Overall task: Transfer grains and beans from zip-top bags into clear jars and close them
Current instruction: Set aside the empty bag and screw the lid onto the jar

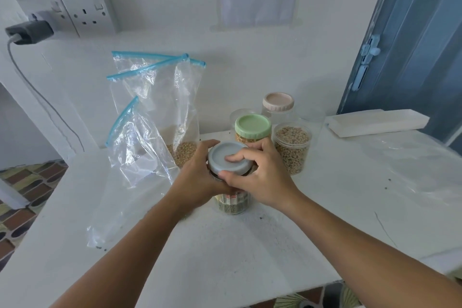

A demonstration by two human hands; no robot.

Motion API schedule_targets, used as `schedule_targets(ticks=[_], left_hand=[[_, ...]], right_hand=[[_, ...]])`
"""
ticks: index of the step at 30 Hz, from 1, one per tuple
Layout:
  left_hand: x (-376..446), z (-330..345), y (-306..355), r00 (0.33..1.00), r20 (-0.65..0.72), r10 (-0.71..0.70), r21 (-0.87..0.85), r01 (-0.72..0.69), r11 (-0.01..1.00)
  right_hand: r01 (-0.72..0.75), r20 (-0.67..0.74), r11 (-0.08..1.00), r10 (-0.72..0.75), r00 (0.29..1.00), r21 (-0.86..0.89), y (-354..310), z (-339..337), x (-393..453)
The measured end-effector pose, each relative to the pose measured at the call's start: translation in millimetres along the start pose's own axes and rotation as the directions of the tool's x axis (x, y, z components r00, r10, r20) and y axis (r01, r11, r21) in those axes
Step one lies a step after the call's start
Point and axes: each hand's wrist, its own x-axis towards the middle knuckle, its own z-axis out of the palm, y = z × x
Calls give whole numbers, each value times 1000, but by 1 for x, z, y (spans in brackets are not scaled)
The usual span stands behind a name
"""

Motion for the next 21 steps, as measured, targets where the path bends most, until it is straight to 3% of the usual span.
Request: schedule_targets(ticks=[9, 21], left_hand=[[3, 43, 38, 999, 16, 28, 25, -28, 999], [60, 193, 123, 1000, -4, -27, 58, 27, 998]], right_hand=[[3, -26, 999, -2, 1000, 54, 20, -53, -17], [-8, 11, 997, 7, 1000, 77, 131, -194, -10]])
